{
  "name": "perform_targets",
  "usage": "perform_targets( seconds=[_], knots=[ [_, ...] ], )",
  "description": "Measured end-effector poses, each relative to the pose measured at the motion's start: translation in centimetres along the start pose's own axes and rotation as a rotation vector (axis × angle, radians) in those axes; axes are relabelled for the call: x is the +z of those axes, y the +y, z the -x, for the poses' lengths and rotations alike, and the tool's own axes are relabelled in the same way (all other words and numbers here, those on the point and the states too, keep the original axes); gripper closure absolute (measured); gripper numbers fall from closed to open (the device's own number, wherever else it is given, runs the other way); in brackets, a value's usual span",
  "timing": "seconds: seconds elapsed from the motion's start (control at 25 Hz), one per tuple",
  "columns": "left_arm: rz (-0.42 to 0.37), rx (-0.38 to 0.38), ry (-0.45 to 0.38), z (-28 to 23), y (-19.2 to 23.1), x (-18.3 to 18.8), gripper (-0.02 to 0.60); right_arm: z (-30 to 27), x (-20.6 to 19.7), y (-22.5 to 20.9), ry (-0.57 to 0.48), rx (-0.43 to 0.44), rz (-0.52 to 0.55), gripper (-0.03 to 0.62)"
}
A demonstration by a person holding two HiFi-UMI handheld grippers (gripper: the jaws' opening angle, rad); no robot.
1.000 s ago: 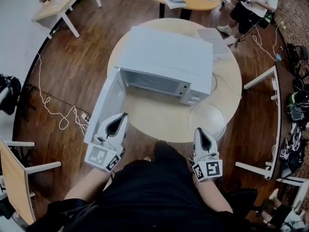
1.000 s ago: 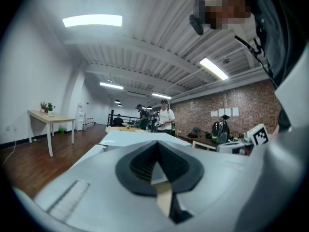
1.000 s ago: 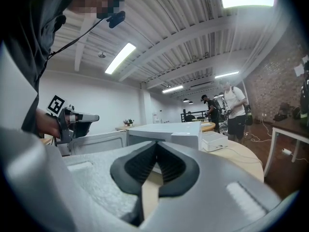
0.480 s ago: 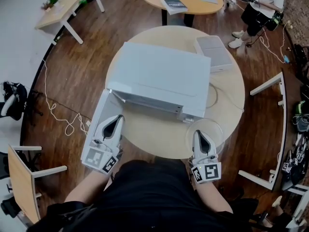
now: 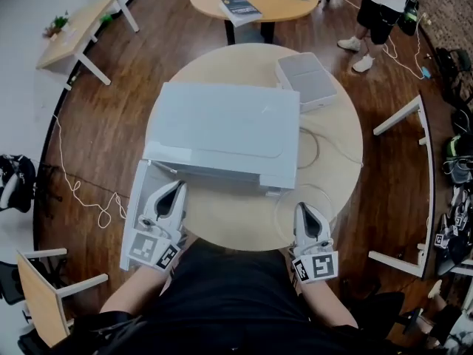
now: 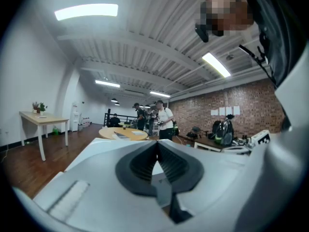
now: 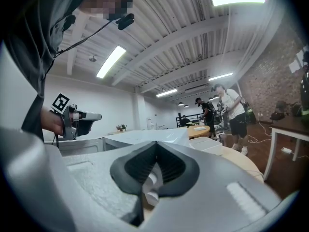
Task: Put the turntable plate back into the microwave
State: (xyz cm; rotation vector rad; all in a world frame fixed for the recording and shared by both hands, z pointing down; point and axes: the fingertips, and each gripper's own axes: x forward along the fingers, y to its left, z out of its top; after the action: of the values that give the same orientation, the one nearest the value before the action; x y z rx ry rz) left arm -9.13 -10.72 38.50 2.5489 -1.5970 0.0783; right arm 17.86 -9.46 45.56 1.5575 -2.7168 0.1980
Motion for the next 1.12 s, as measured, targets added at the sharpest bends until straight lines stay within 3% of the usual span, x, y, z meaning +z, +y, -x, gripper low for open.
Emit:
perform_targets(
  seconds=[0.32, 0.72, 0.92, 1.0, 1.12],
  knots=[
    [-0.023, -0.169, -0.023, -3.0, -0.5, 1.4, 0.575, 3.3, -2.3, -2.7, 0.027, -0.205, -0.062, 0.592],
    [-0.031, -0.271, 0.038, -2.9, 0.8, 0.5, 0.575, 11.4, -12.5, -7.7, 0.191, -0.517, -0.165, 0.581],
    [-0.038, -0.316, 0.041, -4.0, -0.2, 1.2, 0.575, 14.9, -18.9, -9.4, 0.320, -0.632, -0.263, 0.298],
    [-0.037, -0.323, 0.050, -4.0, -0.3, 0.7, 0.575, 16.0, -20.9, -10.2, 0.322, -0.668, -0.366, 0.250],
    [-0.034, -0.325, 0.065, -4.1, -0.1, 0.2, 0.575, 16.7, -22.6, -11.3, 0.292, -0.703, -0.492, 0.232]
  ],
)
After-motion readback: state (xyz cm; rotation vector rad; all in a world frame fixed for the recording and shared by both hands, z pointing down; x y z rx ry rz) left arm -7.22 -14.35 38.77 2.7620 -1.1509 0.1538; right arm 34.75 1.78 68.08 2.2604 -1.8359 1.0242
